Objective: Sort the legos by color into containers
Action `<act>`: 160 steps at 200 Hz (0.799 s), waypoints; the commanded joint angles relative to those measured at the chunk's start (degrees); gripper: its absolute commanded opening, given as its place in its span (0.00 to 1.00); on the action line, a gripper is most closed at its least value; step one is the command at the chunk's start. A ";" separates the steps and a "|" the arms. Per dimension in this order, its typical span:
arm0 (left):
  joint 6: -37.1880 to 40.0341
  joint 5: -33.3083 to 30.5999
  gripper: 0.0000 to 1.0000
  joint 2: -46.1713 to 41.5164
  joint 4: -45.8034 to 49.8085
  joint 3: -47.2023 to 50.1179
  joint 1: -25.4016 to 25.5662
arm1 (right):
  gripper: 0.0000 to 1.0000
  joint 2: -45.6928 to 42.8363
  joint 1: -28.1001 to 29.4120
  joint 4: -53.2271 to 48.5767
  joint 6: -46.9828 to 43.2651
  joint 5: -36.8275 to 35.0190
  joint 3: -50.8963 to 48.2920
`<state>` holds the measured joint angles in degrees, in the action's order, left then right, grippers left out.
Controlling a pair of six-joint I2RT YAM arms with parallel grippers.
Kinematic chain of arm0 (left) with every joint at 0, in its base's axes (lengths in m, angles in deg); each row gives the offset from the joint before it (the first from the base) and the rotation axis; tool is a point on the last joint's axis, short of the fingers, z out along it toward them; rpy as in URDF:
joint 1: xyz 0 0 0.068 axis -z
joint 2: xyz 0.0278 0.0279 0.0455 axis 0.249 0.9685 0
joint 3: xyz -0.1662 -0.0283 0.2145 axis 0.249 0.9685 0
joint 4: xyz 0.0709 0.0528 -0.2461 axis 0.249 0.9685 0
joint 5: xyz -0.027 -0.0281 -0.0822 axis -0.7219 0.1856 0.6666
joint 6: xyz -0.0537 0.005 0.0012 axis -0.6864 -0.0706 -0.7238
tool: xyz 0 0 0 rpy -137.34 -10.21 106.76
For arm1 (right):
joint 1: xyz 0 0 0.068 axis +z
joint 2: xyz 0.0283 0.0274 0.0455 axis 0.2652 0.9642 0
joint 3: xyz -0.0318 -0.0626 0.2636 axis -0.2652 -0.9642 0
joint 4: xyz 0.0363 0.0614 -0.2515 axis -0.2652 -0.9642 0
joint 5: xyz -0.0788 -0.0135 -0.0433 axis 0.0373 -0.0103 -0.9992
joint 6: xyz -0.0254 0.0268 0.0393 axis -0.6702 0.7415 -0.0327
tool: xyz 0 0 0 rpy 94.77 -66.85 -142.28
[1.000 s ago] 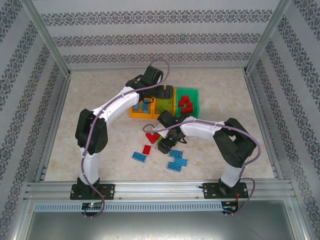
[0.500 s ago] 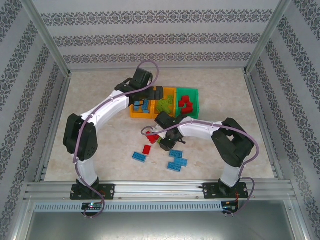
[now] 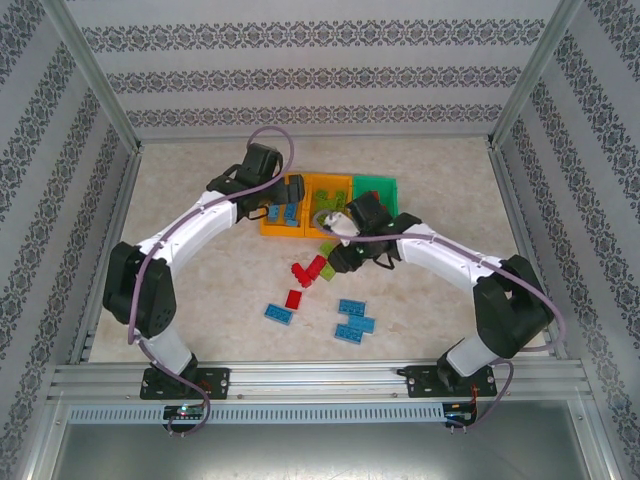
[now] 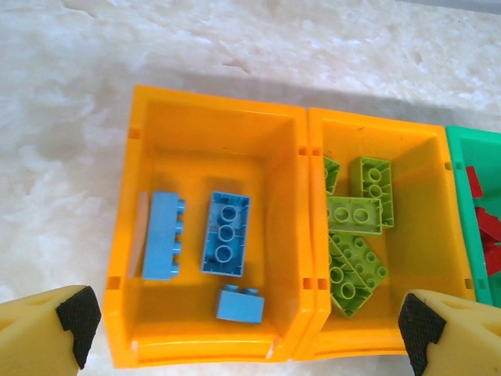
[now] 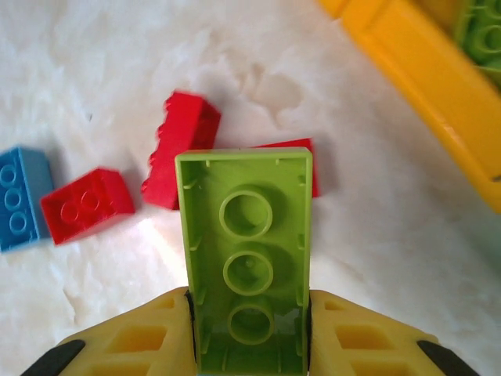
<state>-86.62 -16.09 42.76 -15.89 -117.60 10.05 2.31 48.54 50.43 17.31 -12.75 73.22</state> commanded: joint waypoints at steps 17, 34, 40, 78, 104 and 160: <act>0.54 -2.21 1.00 -3.61 0.28 2.93 -0.45 | 0.24 4.55 -4.92 5.71 12.35 7.16 6.23; 0.44 -2.76 1.00 -4.81 1.14 4.87 -0.44 | 0.24 8.15 -5.97 5.13 16.91 5.41 10.19; 0.22 -2.77 1.00 -5.20 1.16 5.75 -0.45 | 0.24 9.44 -6.40 4.92 18.62 5.09 11.52; -2.49 -2.64 1.00 -8.39 0.74 11.46 -0.46 | 0.25 16.10 -8.38 3.01 27.05 2.09 18.71; -4.58 -1.67 1.00 -10.37 -0.49 15.42 -0.45 | 0.29 19.07 -8.90 2.18 29.85 -1.25 22.04; -6.96 -2.86 1.00 -11.12 3.30 18.09 2.34 | 0.49 23.72 -9.26 0.85 32.86 -2.20 27.37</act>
<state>-91.53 -17.53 32.93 -15.30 -100.36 10.53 24.41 39.58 52.84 47.76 -13.84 97.89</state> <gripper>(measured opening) 0.997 0.466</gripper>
